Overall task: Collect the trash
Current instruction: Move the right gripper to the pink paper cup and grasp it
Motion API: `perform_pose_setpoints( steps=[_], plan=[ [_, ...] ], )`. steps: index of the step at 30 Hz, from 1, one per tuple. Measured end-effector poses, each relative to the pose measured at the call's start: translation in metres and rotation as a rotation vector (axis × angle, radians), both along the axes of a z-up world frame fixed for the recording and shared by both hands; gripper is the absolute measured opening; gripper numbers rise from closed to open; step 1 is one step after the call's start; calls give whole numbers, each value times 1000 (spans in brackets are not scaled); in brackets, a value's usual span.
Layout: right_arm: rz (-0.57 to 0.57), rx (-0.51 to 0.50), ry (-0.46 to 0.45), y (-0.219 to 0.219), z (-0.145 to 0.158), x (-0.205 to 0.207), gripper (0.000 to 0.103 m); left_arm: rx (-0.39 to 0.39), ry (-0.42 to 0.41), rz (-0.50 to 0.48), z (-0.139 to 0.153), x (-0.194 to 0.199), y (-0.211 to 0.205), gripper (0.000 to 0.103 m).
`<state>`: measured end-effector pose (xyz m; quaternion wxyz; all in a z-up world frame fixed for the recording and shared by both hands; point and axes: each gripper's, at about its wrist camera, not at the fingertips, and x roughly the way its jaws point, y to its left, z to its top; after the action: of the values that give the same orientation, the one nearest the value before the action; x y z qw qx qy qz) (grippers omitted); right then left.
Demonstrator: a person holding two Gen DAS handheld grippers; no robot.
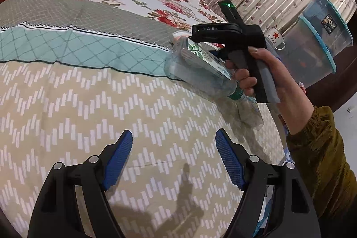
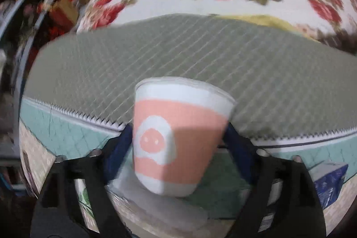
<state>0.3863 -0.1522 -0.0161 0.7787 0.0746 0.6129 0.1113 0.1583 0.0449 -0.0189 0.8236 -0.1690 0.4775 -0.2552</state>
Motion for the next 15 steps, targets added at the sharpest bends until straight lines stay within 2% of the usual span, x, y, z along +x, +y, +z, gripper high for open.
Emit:
perform_pose_setpoints(
  steps=[1,3,9,12,15],
  plan=[
    [25,-16,-11,5,2,-2,71,2,-1,1,1,0,1,73],
    [48,-32,-54,10,14,-9,58,13,-11,2,3,0,1,73],
    [-42,127,-238,-37,71,-51,58,14,-27,-32,14,1,-15,73],
    [-64,110,-328,-67,93,-84,58,19,-37,-74,18,-4,-33,73],
    [-101,73,-378,-98,101,-117,58,31,-33,-115,18,-4,-53,73]
  ],
)
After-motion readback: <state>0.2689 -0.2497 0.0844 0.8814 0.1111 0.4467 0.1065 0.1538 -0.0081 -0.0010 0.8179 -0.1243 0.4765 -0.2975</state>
